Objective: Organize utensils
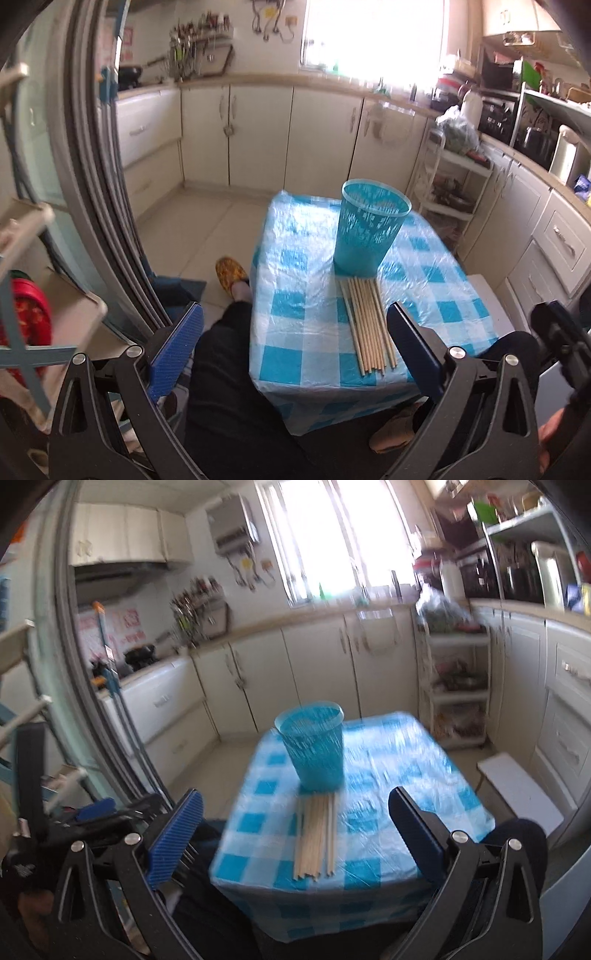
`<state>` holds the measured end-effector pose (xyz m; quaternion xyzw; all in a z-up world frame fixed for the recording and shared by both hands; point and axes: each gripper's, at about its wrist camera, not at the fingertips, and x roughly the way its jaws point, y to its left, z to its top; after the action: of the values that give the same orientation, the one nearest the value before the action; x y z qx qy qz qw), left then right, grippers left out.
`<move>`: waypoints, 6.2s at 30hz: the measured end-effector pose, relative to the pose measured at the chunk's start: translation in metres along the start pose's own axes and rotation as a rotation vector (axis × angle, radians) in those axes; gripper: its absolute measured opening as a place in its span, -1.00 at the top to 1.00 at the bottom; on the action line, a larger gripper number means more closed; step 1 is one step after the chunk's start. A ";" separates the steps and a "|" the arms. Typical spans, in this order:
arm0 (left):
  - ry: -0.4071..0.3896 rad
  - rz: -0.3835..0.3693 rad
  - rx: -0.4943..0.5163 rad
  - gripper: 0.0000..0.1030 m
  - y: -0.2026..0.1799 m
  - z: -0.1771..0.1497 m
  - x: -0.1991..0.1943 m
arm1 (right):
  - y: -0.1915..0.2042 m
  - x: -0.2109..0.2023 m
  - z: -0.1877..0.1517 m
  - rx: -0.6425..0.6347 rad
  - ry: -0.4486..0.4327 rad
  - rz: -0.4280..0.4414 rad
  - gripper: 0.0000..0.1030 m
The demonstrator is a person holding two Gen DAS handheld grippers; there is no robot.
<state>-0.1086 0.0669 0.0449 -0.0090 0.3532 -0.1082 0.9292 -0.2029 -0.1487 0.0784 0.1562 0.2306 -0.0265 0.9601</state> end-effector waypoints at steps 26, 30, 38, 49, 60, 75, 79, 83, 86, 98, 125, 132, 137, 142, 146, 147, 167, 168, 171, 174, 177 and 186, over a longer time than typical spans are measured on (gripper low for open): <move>0.377 0.020 0.016 -0.80 -0.052 0.000 0.261 | -0.050 0.276 -0.049 -0.097 0.517 -0.040 0.83; 0.410 0.035 0.026 -0.55 -0.060 0.000 0.283 | -0.060 0.276 -0.046 -0.120 0.544 -0.014 0.88; 0.423 0.059 0.078 0.01 -0.078 -0.002 0.303 | -0.066 0.269 -0.047 -0.099 0.531 0.015 0.88; 0.421 -0.035 0.097 0.90 -0.068 0.019 0.282 | -0.073 0.269 -0.049 -0.046 0.517 0.043 0.88; -0.005 -0.237 -0.002 0.90 -0.063 0.164 0.146 | -0.072 0.271 -0.048 -0.016 0.522 0.057 0.88; -0.335 -0.080 -0.024 0.90 -0.131 0.215 0.225 | -0.076 0.270 -0.050 -0.048 0.506 0.049 0.88; -0.271 -0.049 0.008 0.90 -0.130 0.190 0.250 | -0.078 0.271 -0.050 -0.039 0.511 0.057 0.88; -0.215 -0.030 0.043 0.86 -0.127 0.173 0.259 | -0.079 0.271 -0.048 -0.039 0.519 0.082 0.77; -0.178 -0.013 0.043 0.31 -0.117 0.167 0.258 | -0.076 0.270 -0.048 -0.063 0.518 0.084 0.69; -0.134 0.013 -0.060 -0.44 -0.042 0.129 0.189 | -0.067 0.252 -0.052 -0.149 0.491 -0.025 0.89; 0.006 -0.007 -0.172 -0.62 0.030 0.044 0.148 | -0.024 0.262 0.147 0.129 -0.147 0.101 0.89; 0.015 -0.007 -0.182 -0.62 0.031 0.040 0.149 | -0.017 0.269 0.122 0.064 -0.064 0.078 0.87; -0.010 0.019 -0.154 -0.62 0.025 0.039 0.139 | -0.015 0.249 0.111 0.027 -0.056 0.082 0.72; -0.028 0.043 -0.122 -0.62 0.019 0.037 0.130 | -0.011 0.201 0.103 -0.012 -0.095 0.107 0.63; -0.032 0.057 -0.104 -0.63 0.016 0.035 0.124 | -0.010 0.160 0.082 -0.041 -0.104 0.113 0.41; -0.035 0.060 -0.102 -0.64 0.016 0.035 0.122 | -0.010 0.154 0.075 -0.045 -0.092 0.112 0.40; 0.035 0.083 -0.068 -0.68 0.023 0.008 0.119 | -0.042 0.234 -0.064 -0.038 0.429 -0.024 0.53; 0.038 0.084 -0.068 -0.68 0.024 0.007 0.119 | -0.041 0.236 -0.066 -0.043 0.433 -0.030 0.53; 0.046 0.084 -0.062 -0.68 0.023 0.006 0.121 | -0.041 0.245 -0.067 -0.048 0.441 -0.046 0.53; 0.059 0.081 -0.057 -0.68 0.021 0.005 0.124 | -0.040 0.254 -0.067 -0.059 0.450 -0.060 0.54; 0.082 0.075 -0.047 -0.68 0.017 0.002 0.130 | -0.039 0.260 -0.064 -0.077 0.451 -0.077 0.61; 0.244 0.014 0.036 -0.69 -0.025 -0.007 0.197 | -0.054 0.248 -0.064 -0.104 0.481 -0.082 0.85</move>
<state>0.0247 0.0021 -0.0867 0.0234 0.4616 -0.1083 0.8801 -0.0159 -0.1749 -0.1026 0.0987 0.4598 -0.0154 0.8824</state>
